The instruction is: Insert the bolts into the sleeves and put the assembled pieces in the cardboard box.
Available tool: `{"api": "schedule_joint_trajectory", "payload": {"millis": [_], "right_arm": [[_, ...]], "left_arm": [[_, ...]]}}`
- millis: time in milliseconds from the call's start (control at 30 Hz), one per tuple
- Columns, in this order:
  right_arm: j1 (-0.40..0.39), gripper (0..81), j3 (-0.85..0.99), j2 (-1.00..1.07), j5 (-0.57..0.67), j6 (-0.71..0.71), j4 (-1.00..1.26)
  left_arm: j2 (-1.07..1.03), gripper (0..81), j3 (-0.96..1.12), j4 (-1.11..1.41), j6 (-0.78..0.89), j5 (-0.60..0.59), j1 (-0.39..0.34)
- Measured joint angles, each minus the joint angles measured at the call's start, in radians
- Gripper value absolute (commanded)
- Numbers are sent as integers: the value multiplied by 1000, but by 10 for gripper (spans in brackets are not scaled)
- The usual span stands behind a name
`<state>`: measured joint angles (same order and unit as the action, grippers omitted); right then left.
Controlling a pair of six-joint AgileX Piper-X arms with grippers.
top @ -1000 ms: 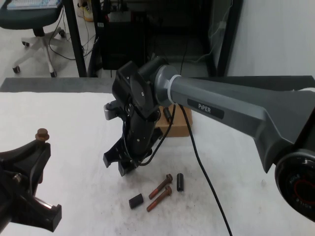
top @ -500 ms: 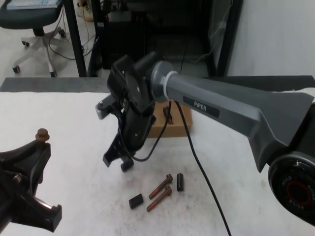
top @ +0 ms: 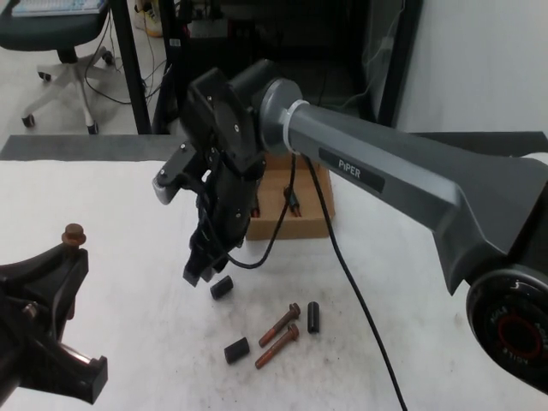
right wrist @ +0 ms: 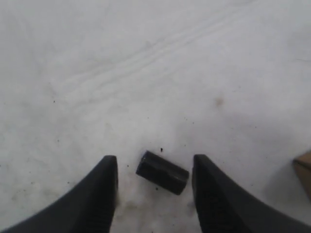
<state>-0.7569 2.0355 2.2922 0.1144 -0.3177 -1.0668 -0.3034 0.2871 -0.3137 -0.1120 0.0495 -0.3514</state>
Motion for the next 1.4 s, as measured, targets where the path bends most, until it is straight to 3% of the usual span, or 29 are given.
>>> {"api": "schedule_joint_trajectory", "payload": {"millis": [133, 300, 733, 833, 967, 1200, 1400], "right_arm": [[0, 454, 0, 3, -30, 67, -5], [3, 512, 0, 38, 5, 356, -18], [7, 501, 0, 80, 7, 409, -33], [7, 382, 0, 80, -4, 397, -27], [7, 8, 0, 80, -22, 377, -5], [7, 8, 7, 80, -47, 249, -21], [1, 8, 30, 80, -191, 89, -167]], "left_arm": [[0, 3, 0, 0, 0, 0, 0], [0, 3, 0, 0, 0, 0, 0], [0, 3, 0, 0, 0, 0, 0], [0, 3, 0, 0, 0, 0, 0], [0, 3, 0, 0, 0, 0, 0], [0, 3, 0, 0, 0, 8, 0], [0, 3, 0, 0, 0, 8, 0]]}}
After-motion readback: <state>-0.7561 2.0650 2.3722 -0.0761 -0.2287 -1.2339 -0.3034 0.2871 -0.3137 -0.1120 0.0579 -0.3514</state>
